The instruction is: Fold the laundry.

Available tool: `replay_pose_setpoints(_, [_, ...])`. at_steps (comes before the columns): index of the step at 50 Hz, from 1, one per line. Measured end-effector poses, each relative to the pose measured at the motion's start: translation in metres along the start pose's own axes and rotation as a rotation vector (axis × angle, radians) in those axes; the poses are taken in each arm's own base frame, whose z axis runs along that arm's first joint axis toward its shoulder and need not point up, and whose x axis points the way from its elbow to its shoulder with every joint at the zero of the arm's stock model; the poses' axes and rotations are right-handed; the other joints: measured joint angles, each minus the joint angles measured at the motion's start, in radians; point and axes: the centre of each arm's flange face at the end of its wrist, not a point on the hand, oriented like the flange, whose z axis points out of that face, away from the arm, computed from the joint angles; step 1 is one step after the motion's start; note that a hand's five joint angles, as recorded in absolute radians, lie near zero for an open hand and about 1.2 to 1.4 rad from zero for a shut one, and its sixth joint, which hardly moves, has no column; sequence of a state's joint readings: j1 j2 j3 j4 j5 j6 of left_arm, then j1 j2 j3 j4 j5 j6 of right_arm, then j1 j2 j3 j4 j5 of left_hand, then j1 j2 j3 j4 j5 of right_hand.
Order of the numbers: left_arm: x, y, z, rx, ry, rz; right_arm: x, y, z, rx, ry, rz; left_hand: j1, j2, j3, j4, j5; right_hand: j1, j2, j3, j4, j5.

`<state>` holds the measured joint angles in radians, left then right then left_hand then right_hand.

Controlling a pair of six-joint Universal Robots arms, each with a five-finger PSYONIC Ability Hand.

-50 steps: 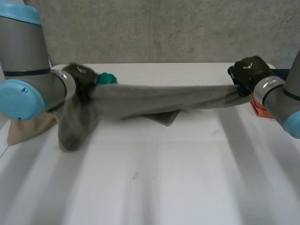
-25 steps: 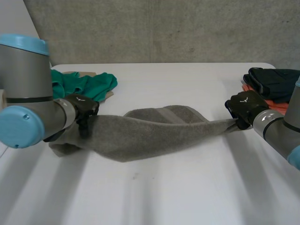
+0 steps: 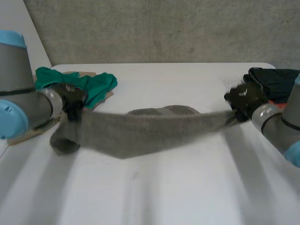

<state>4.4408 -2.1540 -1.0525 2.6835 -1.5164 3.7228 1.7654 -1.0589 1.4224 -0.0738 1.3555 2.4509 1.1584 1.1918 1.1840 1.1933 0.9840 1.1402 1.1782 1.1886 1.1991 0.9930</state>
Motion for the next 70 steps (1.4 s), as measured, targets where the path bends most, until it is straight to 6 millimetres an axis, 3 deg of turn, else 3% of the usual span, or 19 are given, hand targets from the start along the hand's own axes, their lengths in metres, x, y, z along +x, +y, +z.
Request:
replay_pose_setpoints(6, [-0.038, -0.072, -0.005, 0.296, -0.188, 0.007, 0.040, -0.051, 0.018, 0.218, 0.199, -0.004, 0.000, 0.002, 0.002, 0.000, 0.000, 0.000, 0.000, 0.001, 0.000, 0.000])
replay_pose_setpoints(7, [-0.057, -0.105, -0.016, 0.445, -0.284, -0.005, 0.062, -0.077, 0.021, 0.338, 0.310, 0.030, 0.000, 0.003, 0.002, 0.000, 0.000, 0.000, 0.000, 0.001, 0.000, 0.000])
replay_pose_setpoints(8, [-0.064, -0.115, -0.020, 0.495, -0.316, -0.011, 0.066, -0.080, 0.021, 0.355, 0.327, 0.037, 0.000, 0.003, 0.002, 0.000, 0.000, 0.000, 0.000, 0.001, 0.000, 0.000])
replay_pose_setpoints(9, [-0.078, -0.138, -0.033, 0.610, -0.391, -0.031, 0.086, -0.103, 0.020, 0.474, 0.424, 0.083, 0.000, 0.004, 0.003, 0.001, 0.000, 0.000, 0.000, 0.001, 0.000, 0.000])
replay_pose_setpoints(12, [-0.104, -0.174, -0.062, 0.818, -0.526, -0.086, 0.115, -0.139, 0.009, 0.676, 0.559, 0.167, 0.000, 0.005, 0.004, 0.001, 0.000, 0.000, 0.000, 0.002, 0.000, 0.000])
replay_pose_setpoints(15, [-0.122, -0.199, -0.090, 0.998, -0.633, -0.155, 0.133, -0.166, -0.007, 0.846, 0.634, 0.231, 0.000, 0.005, 0.004, 0.001, 0.000, 0.000, 0.000, 0.002, 0.000, 0.000])
replay_pose_setpoints(17, [-0.125, -0.202, -0.096, 1.036, -0.651, -0.178, 0.135, -0.175, -0.013, 0.896, 0.636, 0.248, 0.000, 0.005, 0.004, 0.001, 0.000, 0.000, 0.000, 0.002, 0.000, 0.000])
replay_pose_setpoints(21, [-0.116, -0.187, -0.082, 0.974, -0.608, -0.198, 0.123, -0.173, -0.013, 0.865, 0.574, 0.251, 0.000, 0.005, 0.004, 0.001, 0.000, 0.000, 0.000, 0.002, 0.000, 0.015])
replay_pose_setpoints(26, [-0.091, -0.142, -0.044, 0.777, -0.500, -0.210, 0.100, -0.149, -0.003, 0.728, 0.467, 0.253, 0.000, 0.007, 0.008, 0.004, 0.000, 0.000, 0.000, 0.002, 0.000, 0.015])
replay_pose_setpoints(28, [-0.072, -0.111, -0.023, 0.655, -0.439, -0.214, 0.084, -0.128, 0.003, 0.633, 0.404, 0.258, 0.000, 0.007, 0.008, 0.005, 0.000, 0.000, 0.000, 0.002, 0.000, 0.015])
replay_pose_setpoints(30, [-0.061, -0.093, -0.013, 0.588, -0.406, -0.216, 0.076, -0.117, 0.006, 0.587, 0.374, 0.260, 0.000, 0.008, 0.008, 0.005, 0.000, 0.000, 0.000, 0.002, 0.000, 0.015])
replay_pose_setpoints(34, [-0.025, -0.038, 0.007, 0.402, -0.312, -0.208, 0.040, -0.065, 0.012, 0.388, 0.245, 0.242, 0.000, 0.008, 0.008, 0.005, 0.000, 0.000, 0.000, 0.003, 0.000, 0.015])
replay_pose_setpoints(42, [0.029, 0.025, 0.004, 0.169, -0.175, -0.120, -0.004, 0.004, 0.004, 0.146, 0.093, 0.108, -0.001, 0.004, 0.004, 0.001, 0.000, 0.000, 0.000, 0.005, 0.000, 0.015])
replay_pose_setpoints(44, [0.039, 0.035, -0.002, 0.117, -0.144, -0.087, -0.011, 0.018, -0.001, 0.101, 0.069, 0.061, -0.203, -0.215, -0.206, -0.207, -0.176, 0.000, 0.000, 0.005, 0.000, 0.015])
replay_pose_setpoints(48, [0.047, 0.047, -0.011, 0.038, -0.098, -0.040, -0.018, 0.031, -0.007, 0.057, 0.046, 0.018, -0.458, -0.472, -0.461, -0.474, -0.438, 0.000, 0.000, 0.005, 0.000, 0.015])
replay_pose_setpoints(54, [0.043, 0.048, -0.020, -0.035, -0.061, -0.007, -0.023, 0.037, -0.010, 0.040, 0.034, 0.030, -0.610, -0.641, -0.630, -0.647, -0.618, 0.000, 0.000, 0.005, 0.000, 0.015])
replay_pose_setpoints(63, [0.013, 0.028, -0.023, 0.007, -0.090, -0.027, -0.028, 0.034, -0.012, 0.046, 0.020, 0.069, -0.618, -0.669, -0.652, -0.675, -0.648, 0.000, 0.000, 0.005, 0.000, 0.015])
replay_pose_setpoints(70, [0.005, 0.024, -0.021, 0.010, -0.095, -0.035, -0.026, 0.035, -0.012, 0.043, 0.024, 0.076, -0.618, -0.667, -0.650, -0.672, -0.639, 0.000, 0.000, 0.005, 0.000, 0.015])
